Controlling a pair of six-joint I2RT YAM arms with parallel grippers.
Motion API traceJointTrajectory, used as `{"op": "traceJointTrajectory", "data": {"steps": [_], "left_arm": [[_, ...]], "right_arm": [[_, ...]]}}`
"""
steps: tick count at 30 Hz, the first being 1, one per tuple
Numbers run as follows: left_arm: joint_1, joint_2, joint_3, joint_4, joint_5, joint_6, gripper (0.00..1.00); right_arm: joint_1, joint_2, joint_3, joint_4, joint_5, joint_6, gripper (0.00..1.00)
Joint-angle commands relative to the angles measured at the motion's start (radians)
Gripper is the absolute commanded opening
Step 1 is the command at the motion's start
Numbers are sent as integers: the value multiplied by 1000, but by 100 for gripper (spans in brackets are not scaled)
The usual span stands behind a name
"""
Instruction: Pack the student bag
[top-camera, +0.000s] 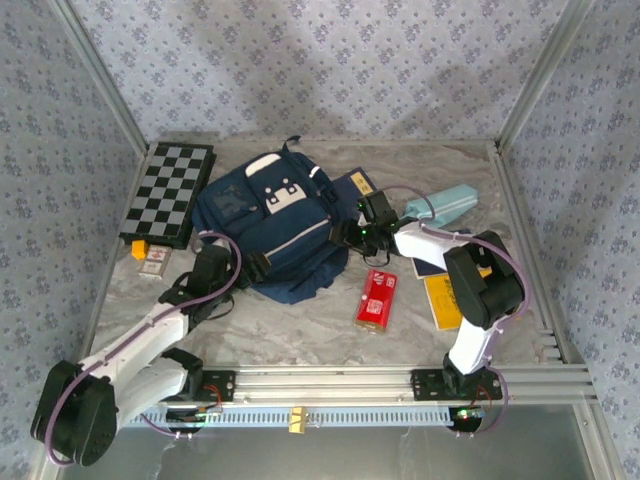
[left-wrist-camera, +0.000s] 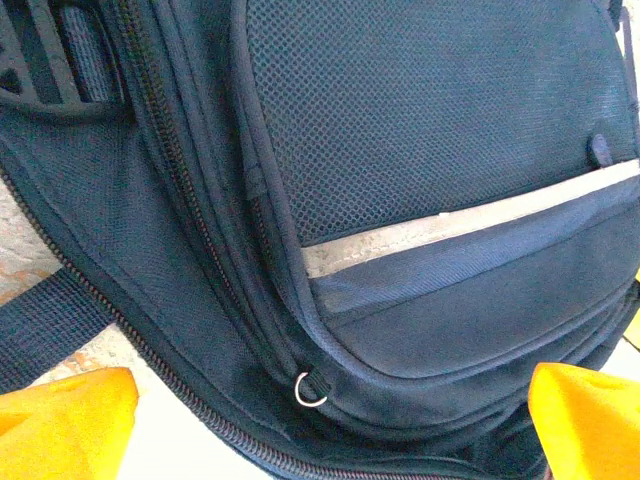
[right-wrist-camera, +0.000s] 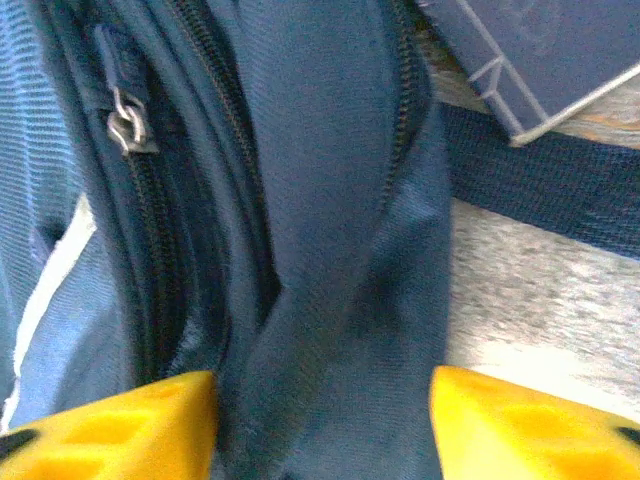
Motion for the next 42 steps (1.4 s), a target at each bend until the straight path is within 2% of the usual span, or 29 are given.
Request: {"op": "traceJointTrajectory", "data": {"steps": [1,3,6,10,19,27,31,33,34,37,42], "left_arm": [[-9,31,-10,104,-35,-27,100],[-14,58,-19,153,-38,-28,100],[-16,106,1,163,-58,-13,100],[-16,168,37,172,-95,30,100],[-6,312,138,244,-150,147,100],[97,433,266,244,-69,232,100],[148,447,298,192,-68,283,100],[178,436,294,173,-55,302,100],[191,429,295,159,-41,309,100],[218,386,305,97,-20,348,100],[222,284,307,-17,-21,392,100]], "right_arm": [[5,24,27,58,-53,6,42],[4,23,21,55,-48,1,29],[-3,21,11,64,-62,7,16],[1,-5,1,63,-80,-2,4],[34,-118,-94,14,-93,-18,0],[196,-133,-127,72,-48,81,0],[343,-77,-65,161,18,176,8],[388,-47,1,134,38,177,14],[397,-46,12,128,48,174,18],[400,-97,5,95,78,159,38],[358,-234,-32,-55,135,85,55]]}}
